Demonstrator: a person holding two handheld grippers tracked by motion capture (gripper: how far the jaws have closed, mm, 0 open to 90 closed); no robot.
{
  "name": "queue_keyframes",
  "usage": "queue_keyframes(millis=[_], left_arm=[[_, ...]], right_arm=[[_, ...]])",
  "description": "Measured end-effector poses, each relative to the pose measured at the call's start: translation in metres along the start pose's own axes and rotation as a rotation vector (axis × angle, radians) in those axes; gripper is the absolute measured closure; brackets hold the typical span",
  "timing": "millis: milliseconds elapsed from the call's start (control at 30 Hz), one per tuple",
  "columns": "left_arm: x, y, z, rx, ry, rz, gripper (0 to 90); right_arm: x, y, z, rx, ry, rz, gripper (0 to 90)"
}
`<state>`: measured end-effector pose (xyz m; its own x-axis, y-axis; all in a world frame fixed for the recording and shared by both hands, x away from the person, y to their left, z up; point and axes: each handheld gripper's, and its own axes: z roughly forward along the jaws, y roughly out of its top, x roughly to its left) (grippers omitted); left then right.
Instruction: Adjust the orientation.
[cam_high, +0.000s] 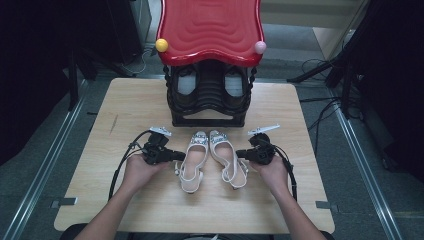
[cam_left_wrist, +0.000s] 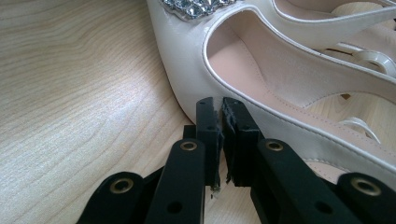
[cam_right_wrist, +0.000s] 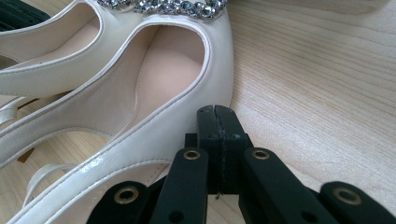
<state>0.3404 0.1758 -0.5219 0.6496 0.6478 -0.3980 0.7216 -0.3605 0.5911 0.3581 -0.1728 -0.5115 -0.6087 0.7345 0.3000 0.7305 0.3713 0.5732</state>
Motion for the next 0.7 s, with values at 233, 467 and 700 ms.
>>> queue_keyframes(millis=[233,467,700], left_arm=[[0.004,-0.001,-0.006,-0.009,0.015,-0.018,84.2],[0.005,-0.005,-0.002,0.017,0.021,-0.03,84.7],[-0.002,-0.006,0.004,0.027,0.009,-0.023,89.3]], right_arm=[[-0.003,0.004,0.009,0.006,-0.021,-0.002,90.0],[-0.002,0.006,0.012,0.004,-0.027,-0.013,90.0],[0.0,0.007,0.014,0.008,-0.021,-0.013,90.0]])
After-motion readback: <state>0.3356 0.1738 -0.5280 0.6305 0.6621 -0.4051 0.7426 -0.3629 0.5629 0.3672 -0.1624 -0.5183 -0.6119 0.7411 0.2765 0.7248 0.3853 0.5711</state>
